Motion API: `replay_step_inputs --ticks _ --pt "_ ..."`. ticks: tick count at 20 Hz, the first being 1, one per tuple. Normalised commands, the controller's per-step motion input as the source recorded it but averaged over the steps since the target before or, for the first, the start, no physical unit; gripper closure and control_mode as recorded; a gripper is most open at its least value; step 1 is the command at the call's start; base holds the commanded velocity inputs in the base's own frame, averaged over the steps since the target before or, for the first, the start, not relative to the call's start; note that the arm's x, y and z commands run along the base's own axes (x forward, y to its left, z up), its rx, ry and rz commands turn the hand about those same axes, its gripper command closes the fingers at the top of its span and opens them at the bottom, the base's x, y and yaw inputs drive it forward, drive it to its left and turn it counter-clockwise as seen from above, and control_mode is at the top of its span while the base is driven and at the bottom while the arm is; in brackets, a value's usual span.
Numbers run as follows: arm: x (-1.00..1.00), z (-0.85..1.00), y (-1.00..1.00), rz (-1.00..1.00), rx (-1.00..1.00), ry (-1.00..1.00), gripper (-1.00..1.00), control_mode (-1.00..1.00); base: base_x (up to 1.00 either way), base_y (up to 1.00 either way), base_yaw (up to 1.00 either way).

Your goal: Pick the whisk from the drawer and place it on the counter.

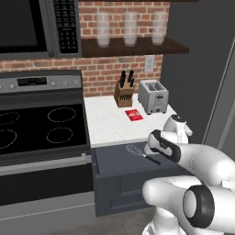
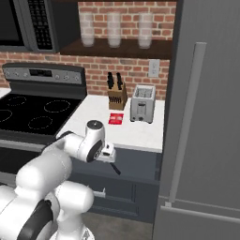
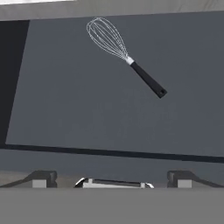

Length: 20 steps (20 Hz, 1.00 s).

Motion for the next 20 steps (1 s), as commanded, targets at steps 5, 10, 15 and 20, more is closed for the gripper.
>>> replay_step_inputs --ticks 5,10,15,20 --pt "0.01 -0.55 0.00 0.00 -0.02 0.04 -1.00 -1.00 0.00 0.00 0.00" --pt "0.09 -0.36 0.00 0.00 0.00 0.07 -1.00 -1.00 0.00 0.00 0.00" --pt "0.04 -0.33 0.00 0.00 0.00 0.07 -1.00 -1.00 0.00 0.00 0.00" --pt "-0.24 -0.34 -0.02 0.00 0.00 0.13 -1.00 -1.00 0.00 0.00 0.00"
